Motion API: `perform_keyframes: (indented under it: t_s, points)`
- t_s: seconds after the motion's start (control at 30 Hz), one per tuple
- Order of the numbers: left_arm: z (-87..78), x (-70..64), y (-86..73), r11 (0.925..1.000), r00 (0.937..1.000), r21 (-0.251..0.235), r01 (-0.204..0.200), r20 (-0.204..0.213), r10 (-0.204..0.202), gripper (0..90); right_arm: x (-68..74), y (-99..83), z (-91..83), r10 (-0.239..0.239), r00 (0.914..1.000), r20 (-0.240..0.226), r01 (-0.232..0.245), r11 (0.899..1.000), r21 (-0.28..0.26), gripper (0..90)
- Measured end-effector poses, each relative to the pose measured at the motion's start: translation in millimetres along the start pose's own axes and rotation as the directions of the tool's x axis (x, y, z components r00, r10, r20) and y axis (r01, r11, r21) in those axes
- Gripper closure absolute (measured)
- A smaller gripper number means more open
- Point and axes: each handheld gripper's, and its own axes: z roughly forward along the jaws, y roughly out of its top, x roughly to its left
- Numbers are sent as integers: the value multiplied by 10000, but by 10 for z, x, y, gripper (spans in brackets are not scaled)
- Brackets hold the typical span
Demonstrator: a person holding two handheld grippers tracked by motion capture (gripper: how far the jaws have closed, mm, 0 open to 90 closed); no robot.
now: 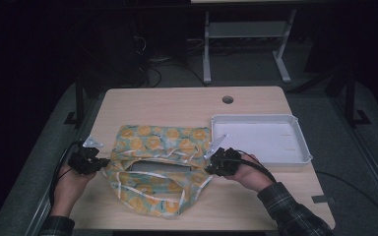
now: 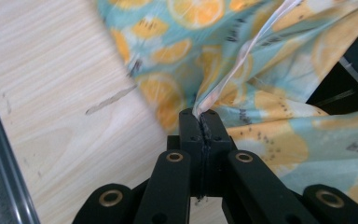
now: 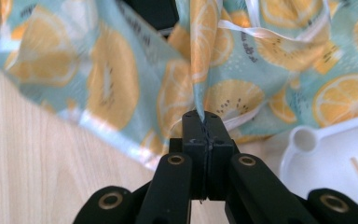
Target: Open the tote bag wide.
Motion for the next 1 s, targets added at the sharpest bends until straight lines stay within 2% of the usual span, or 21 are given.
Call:
perform_keyframes:
  t_s: [0.17,0.23,0.3,0.43,0.5,0.6,0.67,0.7,0.73,0.77,0.8,0.87,0.93,0.97,1.0]
  points:
    - [62,7,-20,9994,9997,321,-152,-174,157,893,19,-48,44,-9,10000,19,8,9996,278,894]
    - [99,19,-36,9993,9998,353,-96,-175,102,894,20,-56,73,-81,10000,1,81,9992,392,896]
    - [133,28,-51,9991,9999,427,7,-120,-1,893,33,-57,105,-138,9999,-71,142,9986,514,896]
    - [206,15,-61,9977,9999,674,-105,-2,105,887,71,-47,180,-291,9995,-107,298,9963,811,893]
    - [197,26,-72,9983,10000,577,24,95,-29,841,70,-44,179,-242,9996,-170,255,9965,794,858]
    - [99,69,-91,9989,9982,151,442,400,-447,691,40,-50,112,27,9995,-302,-11,9987,508,757]
    - [-7,89,-95,9974,9961,-296,662,597,-644,595,19,-51,47,170,9992,-357,-164,9997,182,691]
    - [-84,96,-91,9953,9946,-606,755,752,-709,560,6,-44,13,175,9991,-395,-173,9998,55,676]
    - [-204,91,-78,9911,9930,-1057,807,951,-707,513,-8,-18,-83,216,9994,-271,-225,9992,-325,645]
    - [-204,91,-78,9911,9930,-1057,807,951,-707,499,-14,-9,-116,220,9993,-291,-234,9987,-464,638]
    - [-267,76,-67,9875,9919,-1321,862,1041,-727,499,-14,-9,-116,220,9993,-291,-234,9987,-464,638]
    - [-388,26,-36,9808,9889,-1807,733,1407,-480,490,-20,28,-219,268,9994,-232,-287,9957,-878,636]
    - [-451,-38,-5,9771,9851,-2049,578,1707,-225,486,-20,69,-275,291,9993,-246,-318,9925,-1179,638]
    - [-493,-126,35,9746,9801,-2223,276,1977,173,479,-23,125,-316,135,9998,-151,-155,9906,-1357,632]
    - [-493,-126,35,9746,9801,-2223,276,1977,173,475,-23,125,-316,135,9998,-151,-155,9906,-1357,632]
